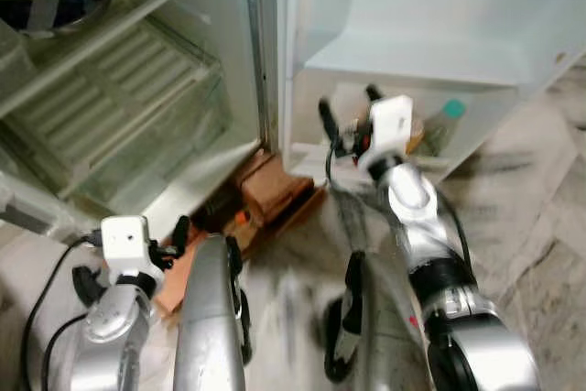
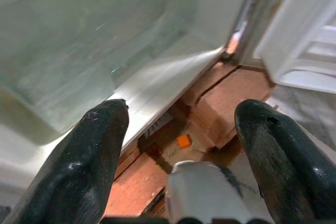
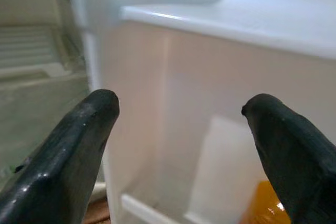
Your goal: Restocking fridge
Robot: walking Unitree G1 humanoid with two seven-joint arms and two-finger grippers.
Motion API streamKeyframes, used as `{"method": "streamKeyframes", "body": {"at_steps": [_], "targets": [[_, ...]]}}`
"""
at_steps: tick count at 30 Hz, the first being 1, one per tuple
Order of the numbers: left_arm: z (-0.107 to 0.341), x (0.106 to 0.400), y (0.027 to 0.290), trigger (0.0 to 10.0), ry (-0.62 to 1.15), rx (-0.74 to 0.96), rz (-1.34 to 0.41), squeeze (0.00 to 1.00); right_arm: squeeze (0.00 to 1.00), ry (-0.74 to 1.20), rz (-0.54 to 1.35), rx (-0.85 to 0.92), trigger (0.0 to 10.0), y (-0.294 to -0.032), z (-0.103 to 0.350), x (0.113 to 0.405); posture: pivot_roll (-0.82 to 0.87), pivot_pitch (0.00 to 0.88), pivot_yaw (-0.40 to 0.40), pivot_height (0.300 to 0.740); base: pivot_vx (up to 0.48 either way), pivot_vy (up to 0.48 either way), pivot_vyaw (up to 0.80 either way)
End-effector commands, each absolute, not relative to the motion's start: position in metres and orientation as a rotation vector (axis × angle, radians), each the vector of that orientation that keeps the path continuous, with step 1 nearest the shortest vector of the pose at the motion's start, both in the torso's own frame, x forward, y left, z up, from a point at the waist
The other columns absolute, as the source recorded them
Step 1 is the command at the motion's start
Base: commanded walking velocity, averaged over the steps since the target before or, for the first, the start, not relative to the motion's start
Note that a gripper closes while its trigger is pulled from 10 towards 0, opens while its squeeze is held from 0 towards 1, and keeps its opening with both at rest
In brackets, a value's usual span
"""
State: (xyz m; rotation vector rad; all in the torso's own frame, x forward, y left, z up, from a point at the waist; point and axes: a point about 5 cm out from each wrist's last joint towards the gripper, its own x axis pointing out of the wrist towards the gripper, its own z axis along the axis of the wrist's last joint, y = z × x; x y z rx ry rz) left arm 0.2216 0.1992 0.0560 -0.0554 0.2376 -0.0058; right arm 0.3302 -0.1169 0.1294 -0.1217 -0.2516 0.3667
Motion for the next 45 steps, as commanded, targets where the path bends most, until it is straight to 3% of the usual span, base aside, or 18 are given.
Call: {"method": "streamKeyframes", "body": {"at_steps": [1, 7, 22, 35, 45], "targets": [[0.051, 0.218, 0.203, 10.0, 0.254, -0.043, 0.016, 0.00, 0.00, -0.293, 0.334, -0.158, 10.0, -0.123, 0.135, 0.322, 0.13, 0.103, -0.026, 0.577, 0.000, 0.000, 0.00], [0.051, 0.220, 0.208, 10.0, 0.236, -0.041, 0.042, 0.00, 0.00, -0.278, 0.271, -0.119, 10.0, -0.132, 0.132, 0.302, 0.12, 0.094, -0.029, 0.577, 0.000, 0.000, 0.00], [0.044, 0.215, 0.188, 10.0, 0.237, -0.043, 0.022, 0.00, 0.00, -0.089, 0.234, -0.080, 10.0, -0.143, 0.099, 0.278, 0.12, 0.084, -0.043, 0.674, 0.000, 0.000, 0.00], [0.041, 0.215, 0.187, 10.0, 0.254, -0.046, 0.012, 0.00, 0.00, -0.049, 0.218, -0.070, 10.0, -0.144, 0.093, 0.270, 0.11, 0.076, -0.045, 0.737, 0.000, 0.000, 0.00], [0.041, 0.218, 0.184, 10.0, 0.254, -0.043, 0.002, 0.00, 0.00, -0.032, 0.219, -0.063, 10.0, -0.145, 0.092, 0.270, 0.11, 0.079, -0.058, 0.740, 0.000, 0.000, 0.00]]}}
